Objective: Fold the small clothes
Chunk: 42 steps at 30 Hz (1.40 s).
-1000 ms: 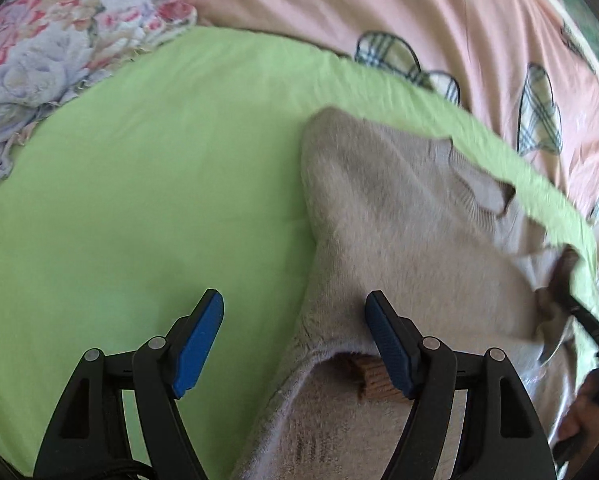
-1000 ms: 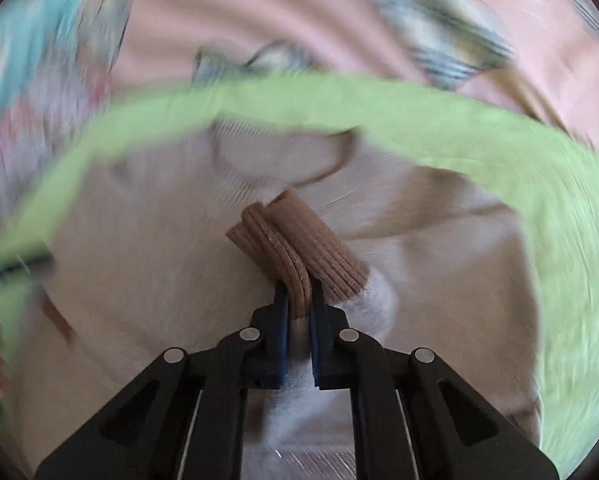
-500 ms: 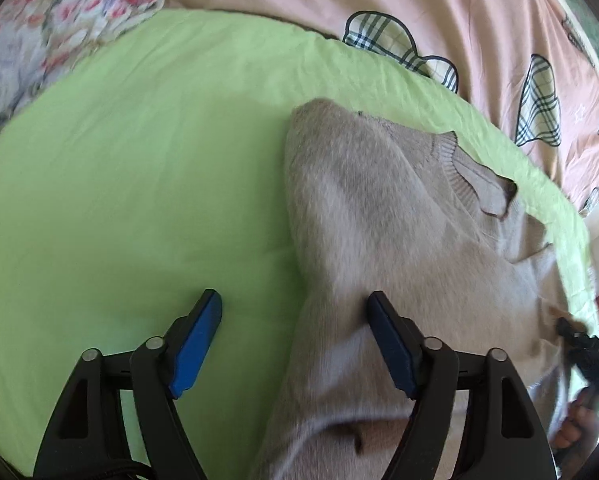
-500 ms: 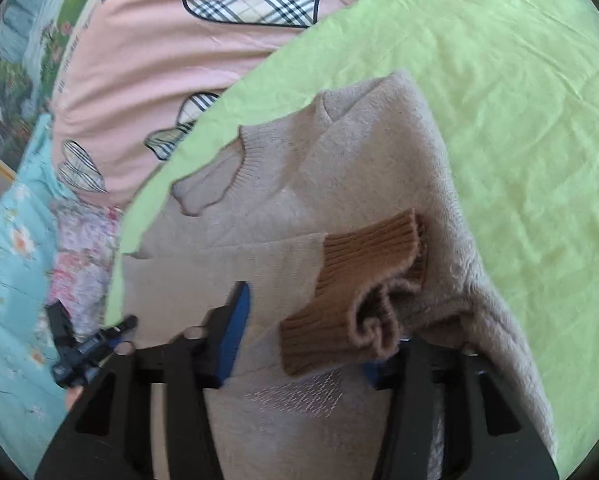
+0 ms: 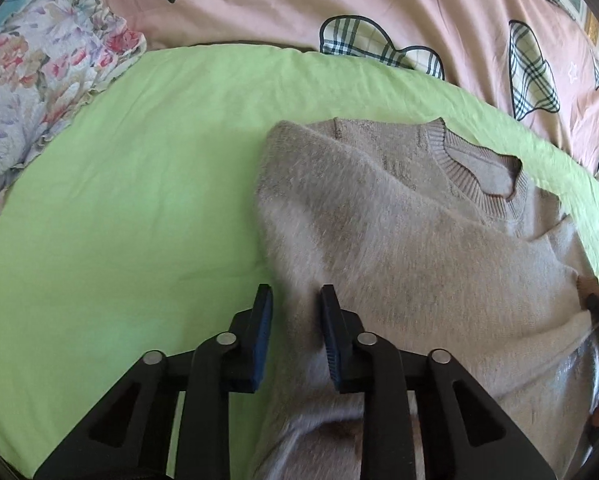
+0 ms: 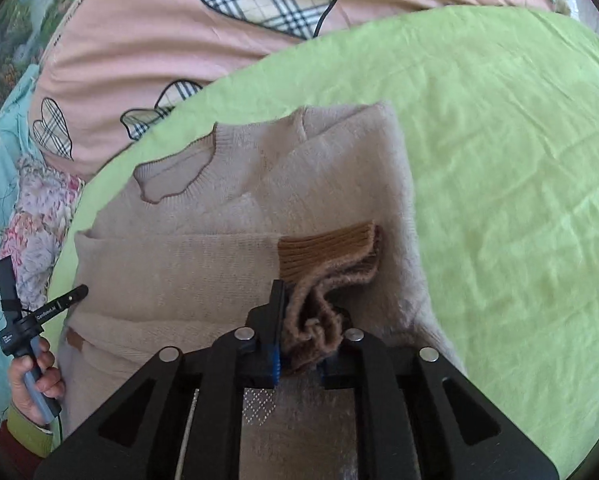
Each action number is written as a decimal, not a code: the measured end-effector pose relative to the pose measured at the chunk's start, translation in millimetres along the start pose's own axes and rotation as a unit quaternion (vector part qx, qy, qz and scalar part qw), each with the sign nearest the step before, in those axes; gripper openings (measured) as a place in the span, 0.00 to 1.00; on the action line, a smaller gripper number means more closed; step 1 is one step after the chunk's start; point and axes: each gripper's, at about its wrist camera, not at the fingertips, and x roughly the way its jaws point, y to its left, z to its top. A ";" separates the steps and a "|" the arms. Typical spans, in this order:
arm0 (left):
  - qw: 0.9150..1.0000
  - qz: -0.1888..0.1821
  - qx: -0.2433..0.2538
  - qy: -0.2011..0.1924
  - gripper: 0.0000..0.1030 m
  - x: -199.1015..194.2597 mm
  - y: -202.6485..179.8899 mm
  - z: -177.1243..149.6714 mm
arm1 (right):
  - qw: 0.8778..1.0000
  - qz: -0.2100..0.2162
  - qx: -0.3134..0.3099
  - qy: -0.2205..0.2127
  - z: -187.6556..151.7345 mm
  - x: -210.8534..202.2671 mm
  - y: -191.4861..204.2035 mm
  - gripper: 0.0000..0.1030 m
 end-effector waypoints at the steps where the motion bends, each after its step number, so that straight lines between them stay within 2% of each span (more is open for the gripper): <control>1: 1.000 0.001 -0.001 0.001 0.31 -6.4 1.4 -4.5 | 1.000 -0.008 0.000 -0.010 -2.5 -8.2 -1.2 0.25; 4: 1.000 -0.017 -0.018 0.004 0.32 -31.2 5.8 -24.5 | 0.999 -0.010 0.012 -0.033 -12.9 -33.2 -8.9 0.32; 6: 0.999 -0.040 -0.030 0.007 0.35 -47.8 7.2 -44.5 | 0.999 -0.003 0.016 -0.043 -20.8 -45.7 -12.7 0.33; 9: 0.997 -0.070 -0.032 0.024 0.38 -55.1 1.8 -70.4 | 0.999 0.017 0.022 -0.045 -34.7 -58.8 -9.2 0.33; 11: 0.997 -0.071 -0.028 0.031 0.38 -51.0 -2.8 -79.8 | 0.999 0.029 0.023 -0.040 -45.7 -62.5 -3.1 0.33; 13: 0.997 -0.063 -0.032 0.026 0.38 -46.7 -5.2 -79.2 | 0.998 0.047 0.024 -0.031 -55.0 -63.1 4.3 0.33; 16: 0.996 -0.077 -0.042 0.029 0.47 -38.1 -6.4 -66.4 | 0.998 0.063 0.015 -0.017 -65.7 -67.4 16.6 0.33; 20: 0.997 -0.066 -0.025 0.029 0.48 -32.7 -16.0 -54.6 | 0.997 0.075 0.012 -0.018 -73.4 -77.1 25.1 0.33; 22: 0.998 -0.060 -0.021 0.029 0.47 -37.9 -18.2 -53.0 | 0.997 0.080 0.010 -0.020 -76.0 -82.5 27.2 0.33; 24: 0.997 -0.070 -0.023 0.024 0.47 -49.7 -17.4 -55.1 | 0.996 0.081 0.006 -0.023 -77.9 -89.6 25.2 0.33; 26: 0.997 -0.071 -0.019 0.018 0.47 -64.2 -15.6 -62.8 | 0.997 0.070 0.001 -0.025 -81.0 -98.1 19.2 0.33; 29: 0.998 -0.065 -0.007 0.010 0.48 -88.5 -9.2 -84.2 | 0.998 0.054 0.006 -0.023 -87.8 -111.8 1.9 0.33; 32: 0.998 -0.059 -0.006 0.020 0.50 -104.8 0.7 -114.5 | 0.999 0.032 0.017 -0.025 -98.1 -125.8 -19.1 0.38; 35: 0.999 -0.026 -0.003 0.034 0.50 -113.3 10.0 -148.7 | 0.999 0.016 0.031 -0.025 -109.5 -136.9 -39.1 0.42; 39: 0.997 -0.034 -0.012 0.069 0.50 -123.4 21.0 -195.5 | 0.999 0.008 0.042 -0.023 -122.8 -149.6 -52.5 0.42; 42: 0.997 -0.034 0.014 0.067 0.50 -145.8 20.7 -227.2 | 0.999 0.012 0.038 -0.024 -131.5 -157.2 -53.5 0.44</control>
